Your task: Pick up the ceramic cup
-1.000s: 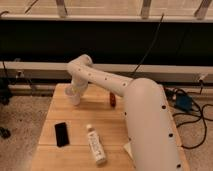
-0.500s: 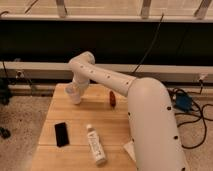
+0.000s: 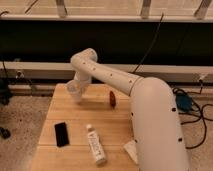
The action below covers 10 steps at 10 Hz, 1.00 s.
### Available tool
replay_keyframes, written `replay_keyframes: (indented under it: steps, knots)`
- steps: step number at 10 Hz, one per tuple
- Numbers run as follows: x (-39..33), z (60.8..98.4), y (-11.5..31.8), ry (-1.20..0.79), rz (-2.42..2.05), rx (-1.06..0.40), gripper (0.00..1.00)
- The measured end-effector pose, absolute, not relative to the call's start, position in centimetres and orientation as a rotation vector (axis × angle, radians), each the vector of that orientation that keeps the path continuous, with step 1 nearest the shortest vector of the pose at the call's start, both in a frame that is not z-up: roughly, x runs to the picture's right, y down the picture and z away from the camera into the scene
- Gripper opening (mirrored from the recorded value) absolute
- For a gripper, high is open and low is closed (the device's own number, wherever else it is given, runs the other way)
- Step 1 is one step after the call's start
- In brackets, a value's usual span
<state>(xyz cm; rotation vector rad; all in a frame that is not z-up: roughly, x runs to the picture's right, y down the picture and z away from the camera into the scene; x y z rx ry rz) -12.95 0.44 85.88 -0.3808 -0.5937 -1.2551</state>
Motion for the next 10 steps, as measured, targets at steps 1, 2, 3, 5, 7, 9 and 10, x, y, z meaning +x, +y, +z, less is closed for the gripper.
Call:
replay_keyframes:
  steps: [1, 2, 3, 5, 7, 9, 10]
  knots:
    - [-12.7, 85.5, 0.1, -0.596, -1.257, -0.381, 0.04]
    - [-12.5, 85.4, 0.0, -0.598, -1.258, -0.381, 0.04]
    - [-12.4, 85.2, -0.2, -0.601, -1.26, -0.379, 0.04]
    - [-11.9, 84.7, -0.8, -0.604, -1.264, -0.371, 0.04]
    - [-11.3, 83.9, -1.7, -0.605, -1.264, -0.365, 0.04]
    - [-11.3, 83.7, -1.6, -0.61, -1.272, -0.361, 0.04]
    - [-11.2, 83.7, -1.7, -0.61, -1.274, -0.359, 0.04]
